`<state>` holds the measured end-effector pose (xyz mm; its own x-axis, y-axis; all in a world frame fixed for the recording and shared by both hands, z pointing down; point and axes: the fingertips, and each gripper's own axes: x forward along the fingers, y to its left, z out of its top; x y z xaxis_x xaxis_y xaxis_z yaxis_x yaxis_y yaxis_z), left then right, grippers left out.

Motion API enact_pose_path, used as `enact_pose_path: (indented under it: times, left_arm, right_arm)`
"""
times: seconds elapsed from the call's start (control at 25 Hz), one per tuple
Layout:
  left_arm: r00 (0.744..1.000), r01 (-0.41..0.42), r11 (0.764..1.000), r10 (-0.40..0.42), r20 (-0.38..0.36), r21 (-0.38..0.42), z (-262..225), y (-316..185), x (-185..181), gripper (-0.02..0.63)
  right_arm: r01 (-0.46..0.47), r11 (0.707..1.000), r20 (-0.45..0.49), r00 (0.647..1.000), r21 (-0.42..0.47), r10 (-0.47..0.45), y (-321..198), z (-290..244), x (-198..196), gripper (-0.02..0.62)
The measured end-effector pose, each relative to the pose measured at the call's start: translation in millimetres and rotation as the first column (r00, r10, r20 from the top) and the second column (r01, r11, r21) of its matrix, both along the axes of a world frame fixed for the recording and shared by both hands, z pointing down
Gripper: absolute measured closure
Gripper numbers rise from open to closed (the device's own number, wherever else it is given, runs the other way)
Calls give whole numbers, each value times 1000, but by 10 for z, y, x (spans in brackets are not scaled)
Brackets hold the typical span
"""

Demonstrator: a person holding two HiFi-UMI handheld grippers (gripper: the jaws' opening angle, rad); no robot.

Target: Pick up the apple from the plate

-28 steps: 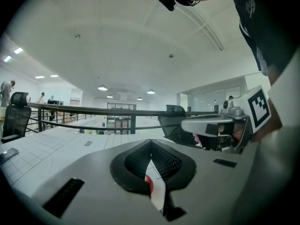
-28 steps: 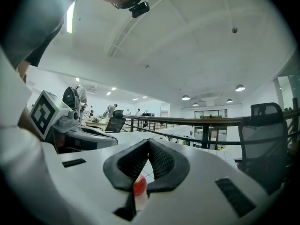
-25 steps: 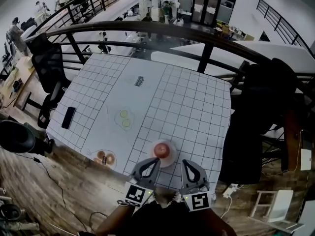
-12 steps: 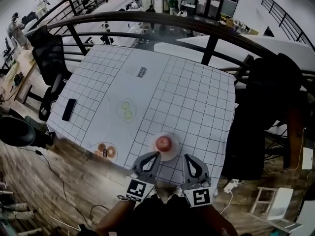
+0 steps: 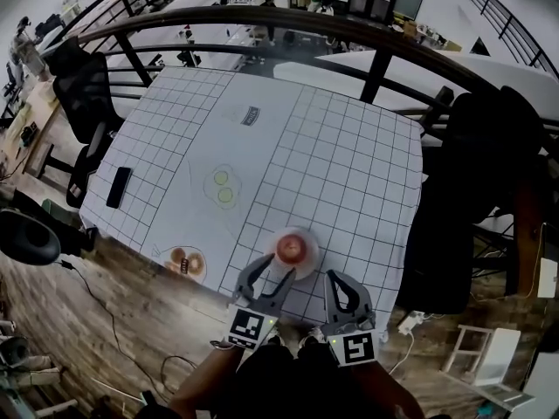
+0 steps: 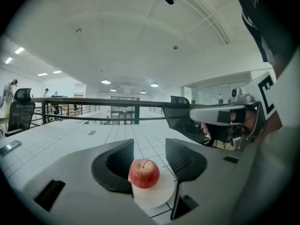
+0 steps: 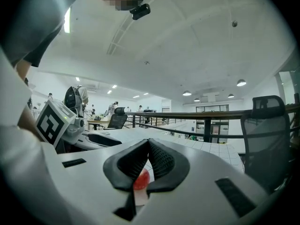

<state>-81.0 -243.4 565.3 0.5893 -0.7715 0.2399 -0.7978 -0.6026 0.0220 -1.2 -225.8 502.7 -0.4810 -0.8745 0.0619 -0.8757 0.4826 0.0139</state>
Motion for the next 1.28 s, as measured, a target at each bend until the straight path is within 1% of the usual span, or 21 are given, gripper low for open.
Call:
enact_pose_path:
  times: [0.12, 0.24, 0.32, 0.56, 0.64, 0.72, 0.92, 1.28]
  left_arm:
    - [1000, 9, 1000, -9, 18, -12, 107, -51, 19, 342]
    - [998, 0, 1000, 2, 56, -25, 236, -101, 62, 301]
    - [997, -10, 999, 13, 82, -40, 330, -140, 90, 291]
    - [991, -19, 987, 40, 128, -158, 777, -264, 149, 235]
    - [989, -18, 981, 46, 139, -192, 904, -299, 157, 227]
    - [987, -26, 977, 59, 148, -211, 990, -317, 178, 224]
    - [984, -13, 975, 52, 168, -222, 1097, -323, 220, 224]
    - [977, -10, 966, 65, 205, -259, 1266, -418, 235, 224]
  right_arm:
    - [0, 1000, -1, 1000, 2, 1, -23, 25, 23, 572]
    - [2, 1000, 1, 1000, -5, -2, -47, 45, 30, 572]
    - [3, 1000, 6, 1000, -4, -3, -57, 43, 30, 572]
    - [8, 1000, 1, 1000, -28, -8, -69, 163, 18, 572]
    - [9, 1000, 5, 1000, -29, -9, -87, 174, 10, 572]
    - [9, 999, 1, 1000, -39, -9, -105, 215, 7, 572]
    - [8, 998, -27, 1000, -60, -10, -144, 395, 37, 572]
    - [-13, 996, -24, 1000, -91, 10, -114, 463, 161, 572]
